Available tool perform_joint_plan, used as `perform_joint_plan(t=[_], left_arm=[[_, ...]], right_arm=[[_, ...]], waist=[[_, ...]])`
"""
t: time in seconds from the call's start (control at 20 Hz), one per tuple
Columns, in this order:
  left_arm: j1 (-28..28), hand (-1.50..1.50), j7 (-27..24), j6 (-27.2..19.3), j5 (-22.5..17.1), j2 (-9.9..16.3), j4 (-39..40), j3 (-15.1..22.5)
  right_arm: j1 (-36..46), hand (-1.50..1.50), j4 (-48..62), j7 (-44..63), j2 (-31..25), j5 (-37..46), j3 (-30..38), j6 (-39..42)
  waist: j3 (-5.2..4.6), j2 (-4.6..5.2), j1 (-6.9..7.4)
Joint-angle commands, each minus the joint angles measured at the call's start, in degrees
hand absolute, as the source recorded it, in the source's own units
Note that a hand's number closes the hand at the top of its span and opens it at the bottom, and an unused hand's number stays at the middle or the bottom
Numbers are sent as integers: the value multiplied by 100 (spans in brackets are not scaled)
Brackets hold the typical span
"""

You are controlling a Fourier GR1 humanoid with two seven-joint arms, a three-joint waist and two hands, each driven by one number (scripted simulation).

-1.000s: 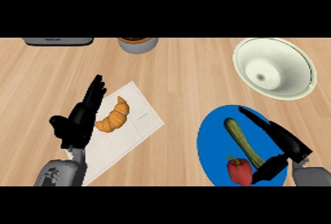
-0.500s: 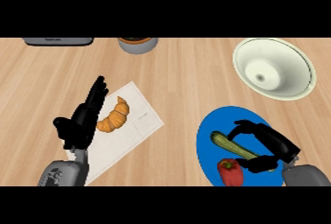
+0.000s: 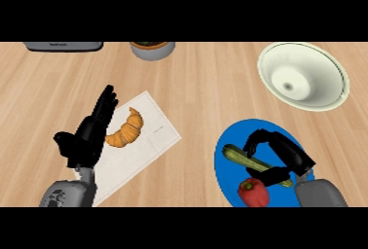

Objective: Pick the squash from the plate and place it in the bowl

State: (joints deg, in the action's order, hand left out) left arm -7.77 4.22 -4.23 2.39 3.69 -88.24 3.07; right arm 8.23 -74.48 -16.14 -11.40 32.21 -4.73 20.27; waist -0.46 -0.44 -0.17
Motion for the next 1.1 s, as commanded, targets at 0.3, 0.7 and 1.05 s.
perform_joint_plan(t=[0.3,0.7,1.05], left_arm=[[-313,0,344,-78,66,-50,-22,26],[-167,0,317,-40,17,-2,-37,-62],[-231,0,299,38,-39,43,-30,-160]], right_arm=[[951,150,-424,2233,1126,-770,-841,-3086],[1903,150,-1803,3477,1138,680,-1251,-3821],[2483,150,-2675,5208,986,1733,-1154,-2905]], waist=[[49,40,80],[36,4,-32],[42,27,-8]])
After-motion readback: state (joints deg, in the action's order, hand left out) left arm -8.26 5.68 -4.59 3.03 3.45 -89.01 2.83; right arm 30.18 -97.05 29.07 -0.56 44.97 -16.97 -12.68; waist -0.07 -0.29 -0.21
